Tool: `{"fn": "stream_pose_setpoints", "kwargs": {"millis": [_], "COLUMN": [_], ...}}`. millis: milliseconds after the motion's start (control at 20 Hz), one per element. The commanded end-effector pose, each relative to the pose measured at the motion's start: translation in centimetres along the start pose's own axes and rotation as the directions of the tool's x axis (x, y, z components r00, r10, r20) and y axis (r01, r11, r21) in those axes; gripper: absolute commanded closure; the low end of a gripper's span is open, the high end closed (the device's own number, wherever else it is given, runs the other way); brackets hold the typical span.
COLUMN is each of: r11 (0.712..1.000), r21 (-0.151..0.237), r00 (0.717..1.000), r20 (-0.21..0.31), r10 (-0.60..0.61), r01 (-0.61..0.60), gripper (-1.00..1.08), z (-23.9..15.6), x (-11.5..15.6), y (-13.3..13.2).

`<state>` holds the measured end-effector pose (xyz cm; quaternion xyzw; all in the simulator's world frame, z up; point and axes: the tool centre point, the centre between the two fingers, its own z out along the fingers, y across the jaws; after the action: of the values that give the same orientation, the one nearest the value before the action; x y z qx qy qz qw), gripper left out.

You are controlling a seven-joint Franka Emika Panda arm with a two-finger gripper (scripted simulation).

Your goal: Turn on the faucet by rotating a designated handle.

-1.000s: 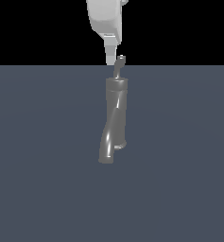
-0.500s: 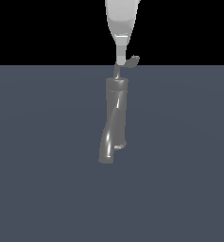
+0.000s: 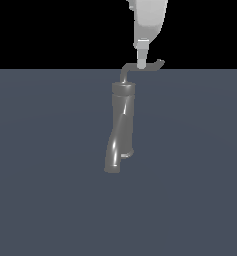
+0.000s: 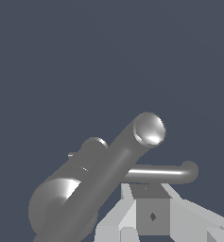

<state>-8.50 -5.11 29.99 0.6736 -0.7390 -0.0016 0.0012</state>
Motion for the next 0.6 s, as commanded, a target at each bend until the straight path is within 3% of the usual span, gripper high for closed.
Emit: {"fn": "stream_pose_setpoints", "kwargs": {"millis": [0, 450, 500, 550], "r11": [0.999, 0.999, 1.000, 1.000], "r21": [0.005, 0.004, 0.003, 0.003], "r00": [0.999, 0.999, 1.000, 1.000], "r20": [-0.001, 0.000, 0.004, 0.003], "r10": [0.033, 0.044, -0.009, -0.007], "r01": [-0.033, -0.044, 0.009, 0.007], "gripper": [1.08, 1.08, 1.08, 1.08], "z": [0.0, 0.0, 0.0, 0.0], "x": [2.4, 4.8, 1.7, 1.8], "y": [-0.7, -2.2, -2.0, -2.3]}}
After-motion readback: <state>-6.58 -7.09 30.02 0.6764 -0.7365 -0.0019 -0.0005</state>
